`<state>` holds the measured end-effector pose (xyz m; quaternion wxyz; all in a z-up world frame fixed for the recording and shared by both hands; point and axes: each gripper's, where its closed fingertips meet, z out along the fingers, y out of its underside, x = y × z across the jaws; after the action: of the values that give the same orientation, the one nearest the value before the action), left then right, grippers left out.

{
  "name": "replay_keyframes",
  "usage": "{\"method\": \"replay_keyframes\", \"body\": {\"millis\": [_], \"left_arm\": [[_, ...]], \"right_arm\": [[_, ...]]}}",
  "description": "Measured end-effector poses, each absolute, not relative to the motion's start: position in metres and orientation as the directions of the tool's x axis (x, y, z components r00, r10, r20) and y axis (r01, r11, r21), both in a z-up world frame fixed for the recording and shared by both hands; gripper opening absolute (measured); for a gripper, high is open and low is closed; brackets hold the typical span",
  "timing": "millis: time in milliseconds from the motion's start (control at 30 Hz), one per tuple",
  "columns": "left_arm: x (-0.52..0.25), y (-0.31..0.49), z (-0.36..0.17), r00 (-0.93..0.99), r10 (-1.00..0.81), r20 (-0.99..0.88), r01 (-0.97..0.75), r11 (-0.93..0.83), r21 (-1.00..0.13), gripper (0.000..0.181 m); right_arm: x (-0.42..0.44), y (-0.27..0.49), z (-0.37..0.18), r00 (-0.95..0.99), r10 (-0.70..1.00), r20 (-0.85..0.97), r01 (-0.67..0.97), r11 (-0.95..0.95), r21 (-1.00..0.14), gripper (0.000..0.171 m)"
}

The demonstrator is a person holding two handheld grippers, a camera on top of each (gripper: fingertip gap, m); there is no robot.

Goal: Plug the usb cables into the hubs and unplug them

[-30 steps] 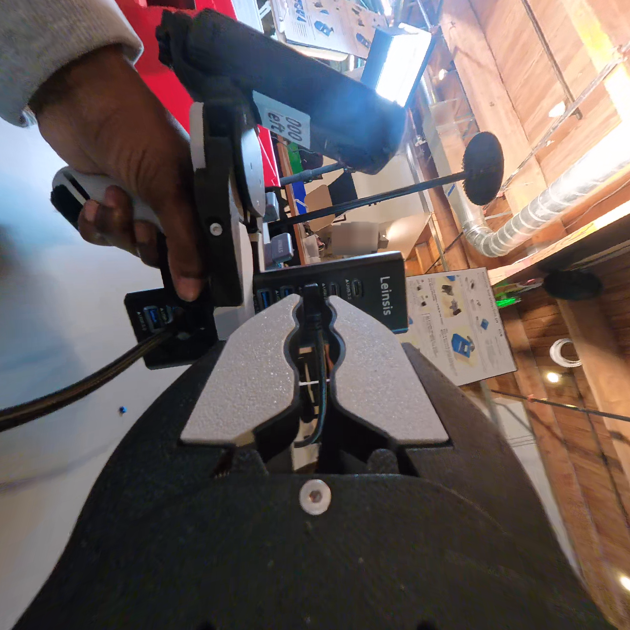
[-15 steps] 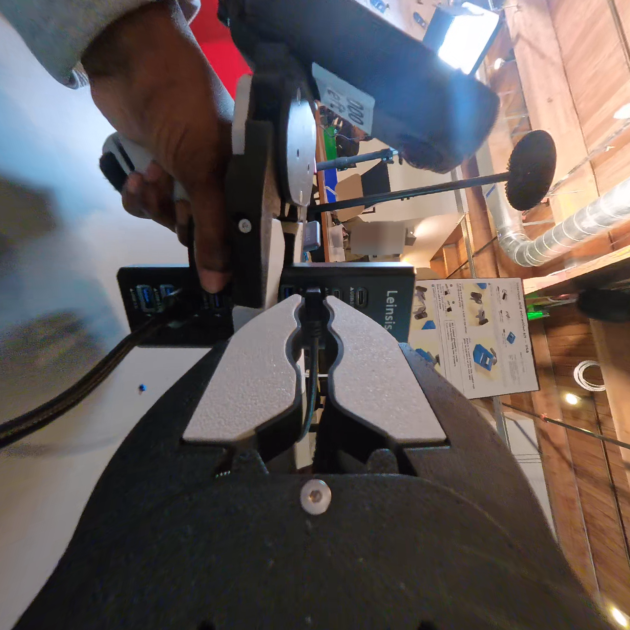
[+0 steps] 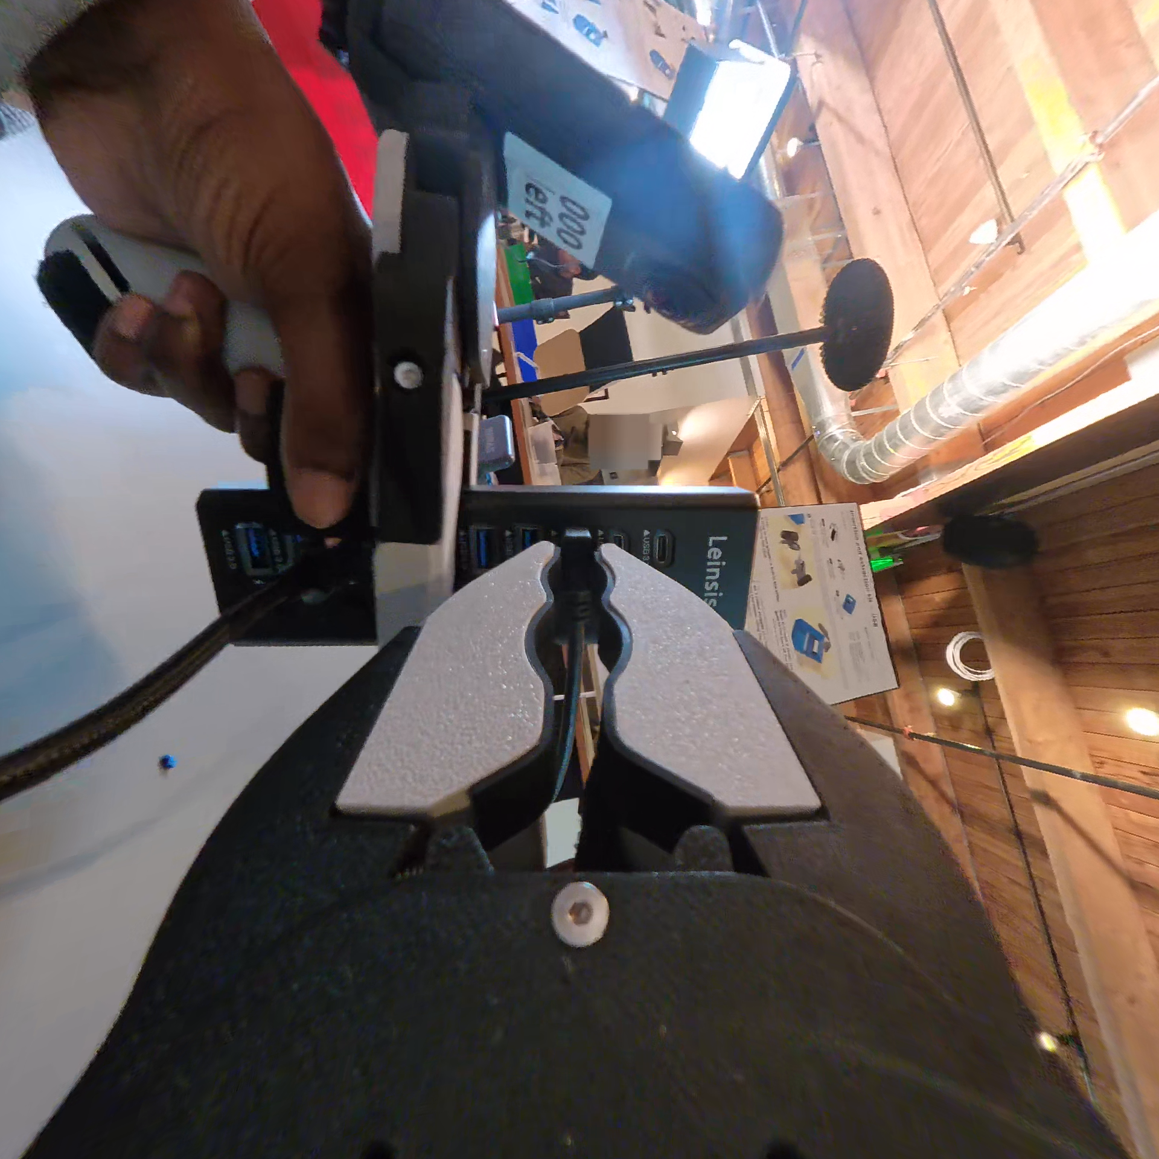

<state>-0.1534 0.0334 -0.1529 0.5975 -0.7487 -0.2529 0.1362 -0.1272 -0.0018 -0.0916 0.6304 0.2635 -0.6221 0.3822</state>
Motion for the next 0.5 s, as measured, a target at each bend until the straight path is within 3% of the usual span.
{"method": "replay_keyframes", "body": {"millis": [300, 433, 500], "left_arm": [[-0.162, 0.029, -0.143, 0.778, 0.627, 0.042, 0.144, -0.112, -0.983, 0.03], [-0.169, 0.021, -0.135, 0.747, 0.66, 0.084, 0.14, -0.033, -0.99, 0.031], [-0.171, 0.014, -0.132, 0.737, 0.674, 0.056, 0.109, -0.037, -0.993, 0.03]], "right_arm": [[-0.125, -0.004, -0.083, -0.085, 0.178, 0.98, -0.815, 0.553, -0.171, 0.009], [-0.128, -0.011, -0.078, 0.049, 0.165, 0.985, -0.786, 0.615, -0.064, 0.009], [-0.128, -0.015, -0.077, 0.062, 0.186, 0.981, -0.784, 0.617, -0.068, 0.009]]}}
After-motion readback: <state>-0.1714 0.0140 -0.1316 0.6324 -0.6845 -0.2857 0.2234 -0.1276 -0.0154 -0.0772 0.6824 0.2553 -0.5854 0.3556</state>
